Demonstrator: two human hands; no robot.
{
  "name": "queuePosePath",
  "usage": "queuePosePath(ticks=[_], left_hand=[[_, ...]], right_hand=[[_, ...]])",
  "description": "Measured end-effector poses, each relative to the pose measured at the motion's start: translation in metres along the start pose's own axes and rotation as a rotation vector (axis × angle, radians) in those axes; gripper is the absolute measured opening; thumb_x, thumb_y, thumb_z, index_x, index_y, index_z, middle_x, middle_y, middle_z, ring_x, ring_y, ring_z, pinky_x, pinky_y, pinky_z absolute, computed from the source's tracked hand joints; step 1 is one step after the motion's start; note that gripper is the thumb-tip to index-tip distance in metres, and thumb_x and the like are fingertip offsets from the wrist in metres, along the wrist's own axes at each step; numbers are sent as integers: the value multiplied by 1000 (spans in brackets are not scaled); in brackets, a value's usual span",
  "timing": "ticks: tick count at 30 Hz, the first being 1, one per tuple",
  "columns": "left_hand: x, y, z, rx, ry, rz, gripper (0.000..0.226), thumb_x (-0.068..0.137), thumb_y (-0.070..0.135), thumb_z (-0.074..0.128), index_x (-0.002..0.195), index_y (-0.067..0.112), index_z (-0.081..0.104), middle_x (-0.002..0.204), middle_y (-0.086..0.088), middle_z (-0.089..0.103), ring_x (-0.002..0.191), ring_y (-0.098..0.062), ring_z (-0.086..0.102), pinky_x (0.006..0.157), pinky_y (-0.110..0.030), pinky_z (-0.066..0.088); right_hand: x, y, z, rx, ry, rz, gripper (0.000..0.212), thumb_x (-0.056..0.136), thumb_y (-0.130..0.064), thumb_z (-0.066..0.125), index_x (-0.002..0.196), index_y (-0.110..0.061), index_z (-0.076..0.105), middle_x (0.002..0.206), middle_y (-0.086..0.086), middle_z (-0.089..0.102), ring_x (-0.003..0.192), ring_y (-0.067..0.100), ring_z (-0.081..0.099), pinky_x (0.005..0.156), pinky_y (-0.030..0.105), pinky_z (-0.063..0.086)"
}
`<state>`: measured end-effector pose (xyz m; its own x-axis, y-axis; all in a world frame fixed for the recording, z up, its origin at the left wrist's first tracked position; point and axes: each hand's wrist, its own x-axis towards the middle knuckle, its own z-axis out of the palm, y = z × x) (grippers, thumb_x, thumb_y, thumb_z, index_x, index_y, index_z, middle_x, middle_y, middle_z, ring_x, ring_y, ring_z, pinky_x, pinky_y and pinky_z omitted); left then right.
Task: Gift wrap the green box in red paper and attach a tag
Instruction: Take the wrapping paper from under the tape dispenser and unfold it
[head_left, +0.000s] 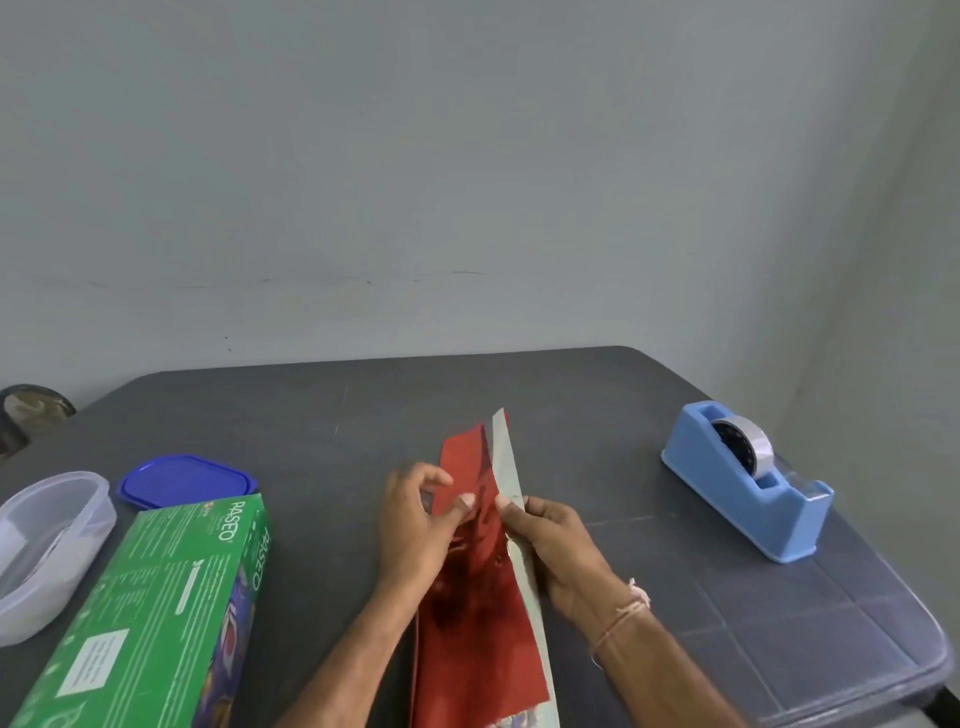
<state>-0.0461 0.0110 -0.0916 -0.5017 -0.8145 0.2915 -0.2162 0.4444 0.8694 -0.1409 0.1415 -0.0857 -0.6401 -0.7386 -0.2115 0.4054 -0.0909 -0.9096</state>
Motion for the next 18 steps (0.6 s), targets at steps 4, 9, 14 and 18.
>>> queuePosePath(ticks=[4,9,14,18], left_hand=[[-2,22,-1,-198,-290,-196,60,79,72,67,69,12,63,59,-3,62,55,-21,61,54,-28,45],[-1,35,-2,-373,-399,-400,54,81,67,74,76,16,58,68,-8,59,63,-24,54,49,-27,36],[-6,48,-8,-363,-387,-437,36,92,38,74,93,2,73,75,-5,75,53,-11,67,46,-20,44],[-12,53,-10,-351,-422,-449,37,89,45,76,81,9,72,61,0,68,47,-9,60,47,-21,44]], right_hand=[[0,6,5,11,8,-70,31,92,-21,71,94,10,73,86,28,68,70,32,64,67,38,57],[-4,4,3,-103,50,-184,15,98,-4,65,92,5,75,88,29,73,77,34,68,74,38,61],[-3,-1,0,-156,117,-213,7,89,-1,75,96,3,74,86,24,76,75,31,72,75,38,61],[-8,-1,1,-173,97,-225,3,88,1,76,88,2,74,76,15,75,70,20,70,70,27,58]])
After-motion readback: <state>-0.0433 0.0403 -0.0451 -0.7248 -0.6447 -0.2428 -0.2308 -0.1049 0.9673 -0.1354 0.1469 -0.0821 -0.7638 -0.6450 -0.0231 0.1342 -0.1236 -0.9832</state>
